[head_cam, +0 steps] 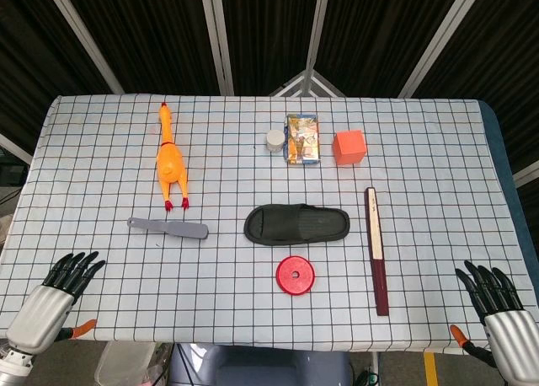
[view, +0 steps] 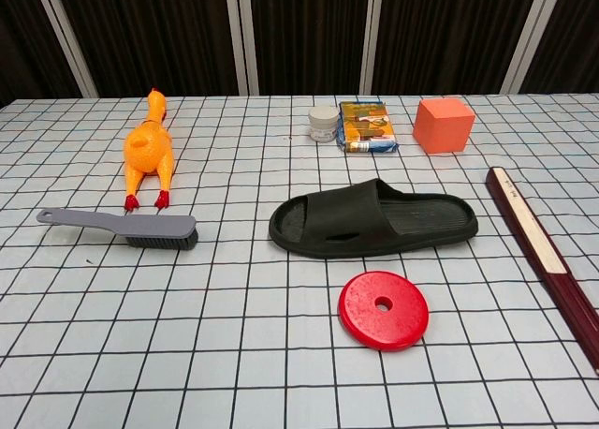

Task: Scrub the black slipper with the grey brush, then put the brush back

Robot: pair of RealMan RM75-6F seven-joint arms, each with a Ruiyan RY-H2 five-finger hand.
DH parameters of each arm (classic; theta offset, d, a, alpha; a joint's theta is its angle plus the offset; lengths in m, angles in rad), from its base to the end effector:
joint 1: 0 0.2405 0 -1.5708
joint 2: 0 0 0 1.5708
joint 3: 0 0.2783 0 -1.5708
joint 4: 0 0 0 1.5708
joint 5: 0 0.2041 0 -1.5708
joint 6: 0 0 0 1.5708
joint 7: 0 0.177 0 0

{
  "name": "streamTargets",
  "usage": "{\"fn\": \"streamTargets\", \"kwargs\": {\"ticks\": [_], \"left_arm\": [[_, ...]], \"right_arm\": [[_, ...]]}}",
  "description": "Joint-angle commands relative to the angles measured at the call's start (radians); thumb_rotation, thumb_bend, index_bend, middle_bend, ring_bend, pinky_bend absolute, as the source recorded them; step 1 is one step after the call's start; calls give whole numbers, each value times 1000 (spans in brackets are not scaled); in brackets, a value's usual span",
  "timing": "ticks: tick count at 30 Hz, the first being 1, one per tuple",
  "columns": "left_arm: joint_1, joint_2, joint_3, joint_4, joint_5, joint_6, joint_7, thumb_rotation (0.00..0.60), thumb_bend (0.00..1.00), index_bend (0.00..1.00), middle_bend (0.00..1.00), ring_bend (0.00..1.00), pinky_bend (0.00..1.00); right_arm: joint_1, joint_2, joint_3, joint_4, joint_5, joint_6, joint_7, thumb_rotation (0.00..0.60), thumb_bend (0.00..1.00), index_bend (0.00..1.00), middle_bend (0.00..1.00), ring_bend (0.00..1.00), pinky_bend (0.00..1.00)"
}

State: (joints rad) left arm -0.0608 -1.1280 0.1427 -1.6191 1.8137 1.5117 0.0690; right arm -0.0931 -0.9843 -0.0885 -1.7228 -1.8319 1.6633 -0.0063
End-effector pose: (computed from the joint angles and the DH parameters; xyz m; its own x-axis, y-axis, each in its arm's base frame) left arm -0.2952 0.1578 0.1252 0.4610 0.1545 0.8738 0.8651 -0.2977 -0.4038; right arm -0.2906 -0.1273 0.1931 0.4040 -0.0339 0.9142 -0.9050 -0.1608 0.3939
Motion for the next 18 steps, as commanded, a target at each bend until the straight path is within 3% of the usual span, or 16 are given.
{"fn": "streamTargets", "kwargs": {"ticks": [1,8,12,18], "left_arm": [[-8,-10,-12,0,-14,-11,5,600,0,0,11,0,4],[-43,-66,-59,2,-68,-71,69,600,29,1,71,11,97],[-79,-140,-100,24,-89,-112,128,600,100,82,196,122,212],[-185,-280,-184,85,-154,-253,250,600,151,156,273,185,270]], "right_arm": [[9,-8,9,-9,19,-19,-14,600,312,0,0,0,0],[30,-11,31,-14,71,-60,-33,600,312,0,0,0,0],[31,-4,30,-14,76,-62,-22,600,313,0,0,0,0],[39,0,42,-9,104,-69,-4,600,312,0,0,0,0]]}}
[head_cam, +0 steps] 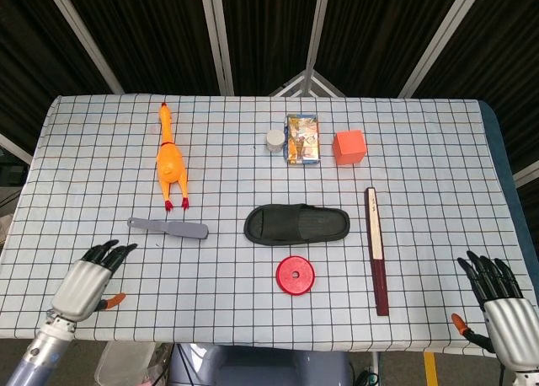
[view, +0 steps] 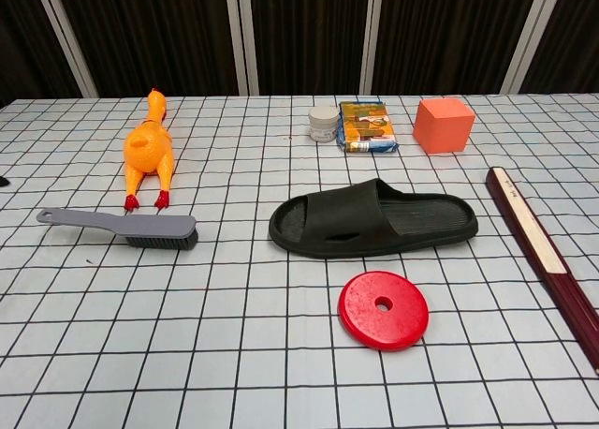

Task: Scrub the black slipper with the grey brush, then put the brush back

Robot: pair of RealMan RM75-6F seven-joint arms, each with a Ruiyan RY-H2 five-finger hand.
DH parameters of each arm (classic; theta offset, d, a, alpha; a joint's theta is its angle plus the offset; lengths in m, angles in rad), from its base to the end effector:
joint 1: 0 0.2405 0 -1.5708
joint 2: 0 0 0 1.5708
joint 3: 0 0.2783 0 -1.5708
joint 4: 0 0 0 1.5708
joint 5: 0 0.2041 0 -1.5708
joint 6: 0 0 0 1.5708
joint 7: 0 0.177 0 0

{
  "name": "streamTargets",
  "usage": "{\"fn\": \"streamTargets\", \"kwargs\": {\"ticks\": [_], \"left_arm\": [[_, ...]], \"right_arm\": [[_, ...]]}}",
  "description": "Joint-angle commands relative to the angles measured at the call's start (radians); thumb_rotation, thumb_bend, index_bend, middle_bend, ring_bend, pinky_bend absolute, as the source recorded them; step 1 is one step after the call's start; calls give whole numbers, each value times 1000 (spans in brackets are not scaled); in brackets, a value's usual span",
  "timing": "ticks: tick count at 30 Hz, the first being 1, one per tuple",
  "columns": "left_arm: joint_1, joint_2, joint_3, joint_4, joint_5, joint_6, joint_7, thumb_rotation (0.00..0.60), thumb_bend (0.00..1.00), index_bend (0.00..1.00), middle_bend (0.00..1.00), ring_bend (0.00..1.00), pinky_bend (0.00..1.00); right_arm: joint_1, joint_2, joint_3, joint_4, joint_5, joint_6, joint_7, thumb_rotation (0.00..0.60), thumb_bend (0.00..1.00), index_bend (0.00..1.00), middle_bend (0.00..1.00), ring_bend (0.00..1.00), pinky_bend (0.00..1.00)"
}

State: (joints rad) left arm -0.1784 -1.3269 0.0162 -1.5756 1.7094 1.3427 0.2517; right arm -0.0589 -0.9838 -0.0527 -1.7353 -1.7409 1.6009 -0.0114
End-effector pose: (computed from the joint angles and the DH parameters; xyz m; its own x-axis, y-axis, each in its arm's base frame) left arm -0.2710 0.2183 0.0622 0.5190 0.1074 0.8480 0.8196 -0.3443 -0.4580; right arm -0.3000 -0.1467 0.1936 0.4137 -0.0449 0.9093 -0.9069 -0.1076 0.4073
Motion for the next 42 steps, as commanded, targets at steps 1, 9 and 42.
{"fn": "streamTargets", "kwargs": {"ticks": [1,9,42], "left_arm": [[-87,-102,-73,52,-65,-109,80,600,163,160,282,195,277],[-222,-254,-163,138,-177,-268,139,600,218,177,303,203,312],[-359,-390,-200,269,-323,-318,215,600,327,228,357,260,330]], "right_arm": [[7,-1,9,5,20,-12,-1,600,313,0,0,0,0],[31,5,24,8,96,-77,13,600,312,0,0,0,0],[14,42,41,15,150,-45,74,600,313,0,0,0,0]]}}
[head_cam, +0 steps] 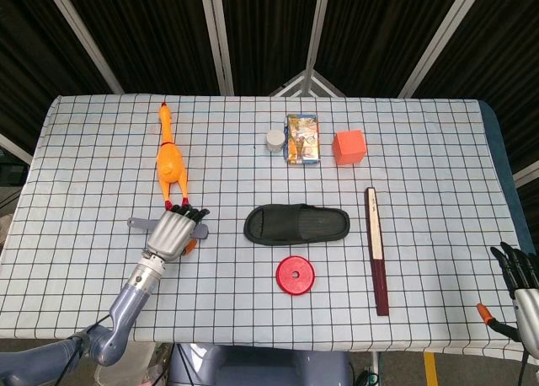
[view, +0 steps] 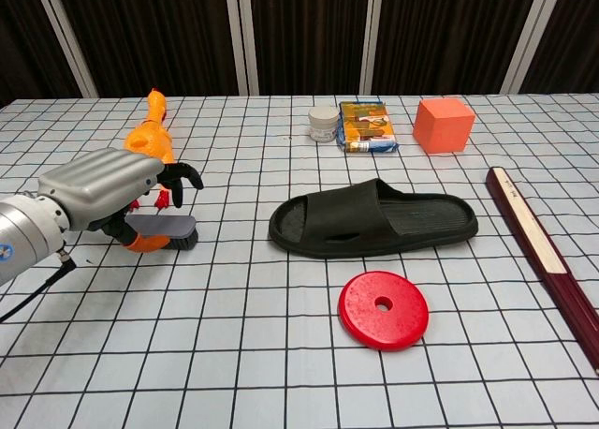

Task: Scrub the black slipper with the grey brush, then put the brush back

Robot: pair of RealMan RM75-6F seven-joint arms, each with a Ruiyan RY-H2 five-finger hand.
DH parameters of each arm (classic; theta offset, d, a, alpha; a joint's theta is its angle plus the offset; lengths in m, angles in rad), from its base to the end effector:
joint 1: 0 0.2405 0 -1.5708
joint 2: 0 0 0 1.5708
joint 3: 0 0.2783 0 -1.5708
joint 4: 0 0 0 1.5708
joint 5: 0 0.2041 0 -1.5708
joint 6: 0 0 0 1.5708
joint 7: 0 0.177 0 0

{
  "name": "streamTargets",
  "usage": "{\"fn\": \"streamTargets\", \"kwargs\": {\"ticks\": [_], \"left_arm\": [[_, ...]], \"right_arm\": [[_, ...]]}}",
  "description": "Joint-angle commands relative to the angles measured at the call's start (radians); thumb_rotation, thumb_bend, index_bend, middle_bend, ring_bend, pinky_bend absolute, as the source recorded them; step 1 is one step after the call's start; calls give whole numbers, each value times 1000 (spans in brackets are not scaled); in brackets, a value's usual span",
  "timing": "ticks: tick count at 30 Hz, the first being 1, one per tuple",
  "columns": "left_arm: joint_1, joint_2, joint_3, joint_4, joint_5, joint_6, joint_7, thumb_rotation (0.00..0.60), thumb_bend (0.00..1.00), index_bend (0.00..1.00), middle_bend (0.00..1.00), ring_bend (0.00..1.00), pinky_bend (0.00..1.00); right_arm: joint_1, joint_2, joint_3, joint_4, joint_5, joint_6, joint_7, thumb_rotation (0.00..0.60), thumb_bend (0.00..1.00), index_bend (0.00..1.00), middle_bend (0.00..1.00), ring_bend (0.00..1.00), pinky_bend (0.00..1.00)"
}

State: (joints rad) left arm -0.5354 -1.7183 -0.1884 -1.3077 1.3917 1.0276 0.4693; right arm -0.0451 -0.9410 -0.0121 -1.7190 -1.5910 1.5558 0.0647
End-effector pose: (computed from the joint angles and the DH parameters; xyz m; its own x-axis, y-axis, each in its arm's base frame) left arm -0.1920 0.3448 -0.0584 0.5809 0.1256 0.8043 0.7702 -0.4046 -0.4931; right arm -0.3263 -0.1599 0.2178 0.4033 -0.0463 0.9139 -0.9141 0.0246 0.4047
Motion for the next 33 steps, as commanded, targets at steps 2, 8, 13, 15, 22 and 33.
{"fn": "streamTargets", "kwargs": {"ticks": [2,8,13,15,22,33], "left_arm": [[-3,2,10,1,-10,-5,-5,600,327,230,358,261,330],[-4,-1,20,11,0,23,-21,600,326,265,404,307,356],[-11,-5,25,25,-12,21,-28,600,326,272,410,308,356],[-13,-5,27,25,-14,23,-28,600,327,274,412,309,356],[-21,-10,33,36,-29,19,-24,600,327,276,412,309,356],[-33,-8,41,33,-53,4,-33,600,404,299,444,392,425]], "right_arm": [[1,-1,1,-2,0,0,-2,600,313,0,0,0,0],[4,-3,0,-2,1,-8,-5,600,313,0,0,0,0],[3,-1,2,-4,3,-4,-3,600,313,0,0,0,0],[3,0,3,-3,4,-2,-2,600,313,0,0,0,0],[1,1,4,-3,8,-1,2,600,313,0,0,0,0],[1,1,5,-3,11,-2,1,600,313,0,0,0,0]]}}
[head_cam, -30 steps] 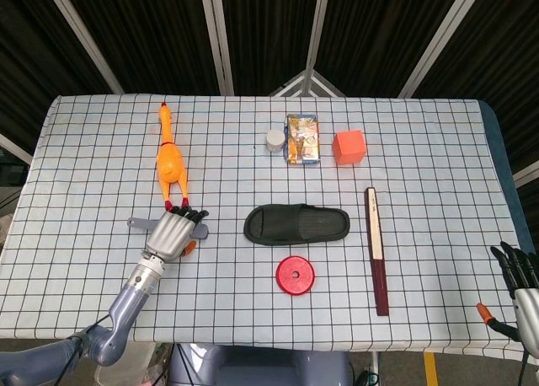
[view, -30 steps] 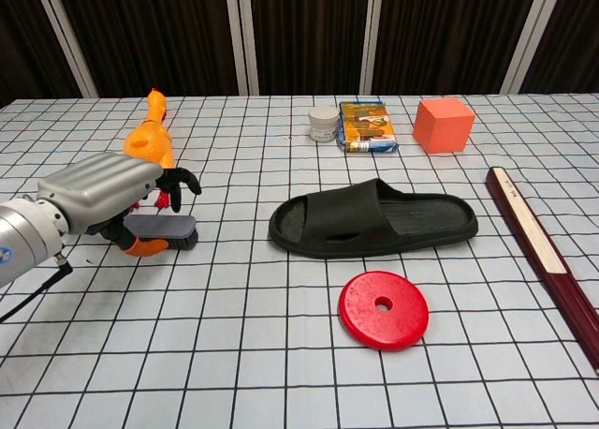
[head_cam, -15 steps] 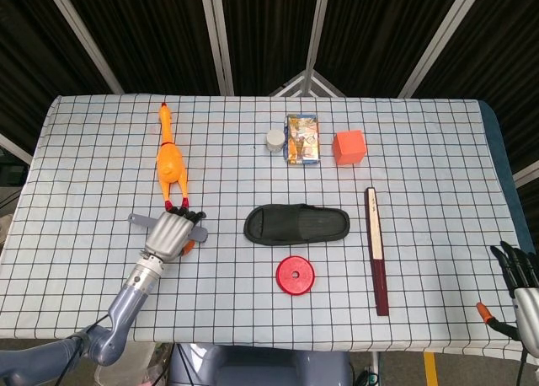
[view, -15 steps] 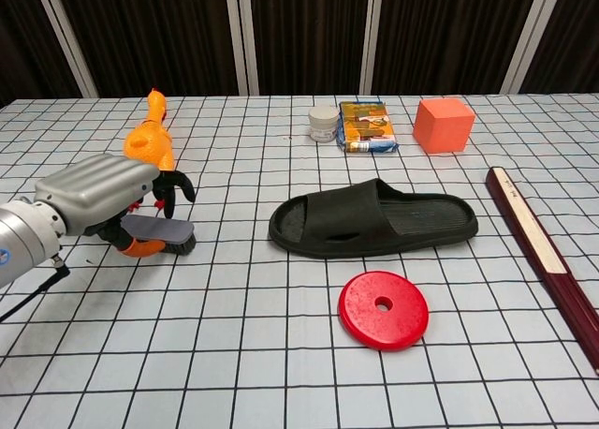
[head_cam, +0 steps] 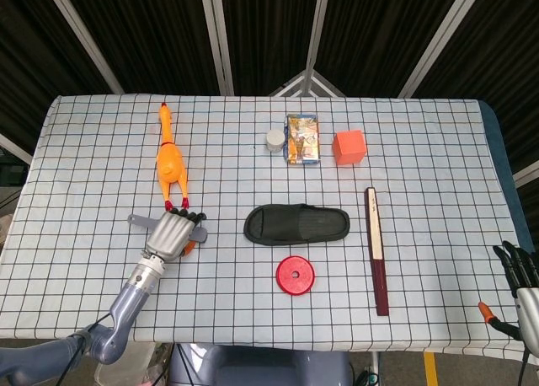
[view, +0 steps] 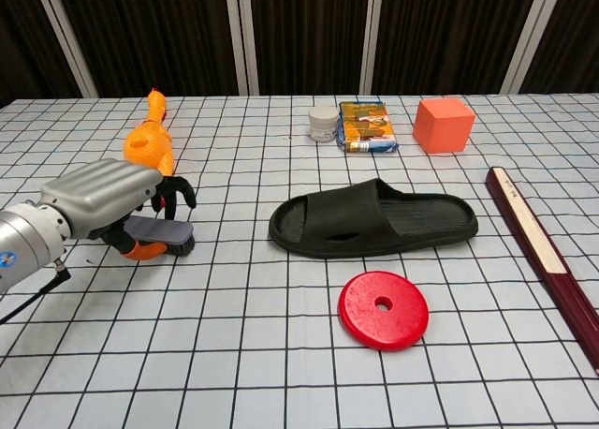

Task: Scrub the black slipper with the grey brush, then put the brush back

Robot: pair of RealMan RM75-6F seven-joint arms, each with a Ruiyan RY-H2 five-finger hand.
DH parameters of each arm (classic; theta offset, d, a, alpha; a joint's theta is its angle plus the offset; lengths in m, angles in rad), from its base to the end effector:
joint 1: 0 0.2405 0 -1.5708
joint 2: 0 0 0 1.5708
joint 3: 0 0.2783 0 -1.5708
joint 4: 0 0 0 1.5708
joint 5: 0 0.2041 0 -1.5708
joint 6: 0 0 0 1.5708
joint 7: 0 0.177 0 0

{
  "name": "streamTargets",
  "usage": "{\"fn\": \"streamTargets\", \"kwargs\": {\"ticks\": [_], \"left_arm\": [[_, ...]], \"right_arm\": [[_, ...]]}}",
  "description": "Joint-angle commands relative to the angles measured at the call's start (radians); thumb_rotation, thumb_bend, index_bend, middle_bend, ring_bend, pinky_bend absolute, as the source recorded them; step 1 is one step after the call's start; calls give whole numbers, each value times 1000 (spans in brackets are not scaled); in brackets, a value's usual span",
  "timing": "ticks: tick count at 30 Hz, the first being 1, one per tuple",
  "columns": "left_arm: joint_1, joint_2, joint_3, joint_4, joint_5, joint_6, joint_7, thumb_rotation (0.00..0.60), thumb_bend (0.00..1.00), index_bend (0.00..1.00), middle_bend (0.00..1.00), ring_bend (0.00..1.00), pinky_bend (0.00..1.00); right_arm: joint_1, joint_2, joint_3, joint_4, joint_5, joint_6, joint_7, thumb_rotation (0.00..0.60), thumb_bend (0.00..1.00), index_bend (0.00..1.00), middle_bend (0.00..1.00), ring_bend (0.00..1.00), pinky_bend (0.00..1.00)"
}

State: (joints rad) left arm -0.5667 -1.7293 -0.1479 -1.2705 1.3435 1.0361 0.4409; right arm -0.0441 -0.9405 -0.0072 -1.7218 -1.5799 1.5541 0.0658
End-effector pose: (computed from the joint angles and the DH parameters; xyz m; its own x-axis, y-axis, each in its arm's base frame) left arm -0.1987 0.3477 -0.0654 0.5815 0.1554 0.7986 0.7775 -0.3949 -0.4894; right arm -0.3271 -0.1612 0.2190 0.4003 -0.0420 0.9154 -0.9151 0.0339 0.4018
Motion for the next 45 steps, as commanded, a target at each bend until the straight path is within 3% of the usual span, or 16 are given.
{"fn": "streamTargets", "kwargs": {"ticks": [1,10,17,26,33,37,45], "left_arm": [[-3,5,0,-8,-7,-6,-6,600,415,307,453,399,434],[-7,27,10,-42,11,15,-17,600,518,377,520,460,502],[-24,58,-8,-79,8,17,-5,600,529,391,532,469,511],[-73,130,-76,-233,-33,19,118,600,550,408,548,485,523],[-130,155,-151,-320,-104,20,244,600,566,414,555,491,527],[-176,144,-190,-346,-179,6,318,600,566,414,557,491,527],[-268,80,-232,-307,-325,-24,400,600,566,414,558,491,527]], "right_arm": [[0,0,0,0,-1,0,0,600,313,0,0,0,0],[6,-4,-8,-3,-14,-13,-19,600,312,0,0,0,0],[53,-44,-24,5,-113,-59,-111,600,330,0,0,0,0],[240,-94,21,-62,-144,-317,-284,600,401,0,0,0,0],[357,-176,45,-82,-137,-479,-360,600,574,0,0,0,27],[419,-253,58,-75,-104,-578,-428,600,650,0,0,0,35],[499,-399,76,-55,-15,-701,-535,600,659,0,0,0,36]]}}
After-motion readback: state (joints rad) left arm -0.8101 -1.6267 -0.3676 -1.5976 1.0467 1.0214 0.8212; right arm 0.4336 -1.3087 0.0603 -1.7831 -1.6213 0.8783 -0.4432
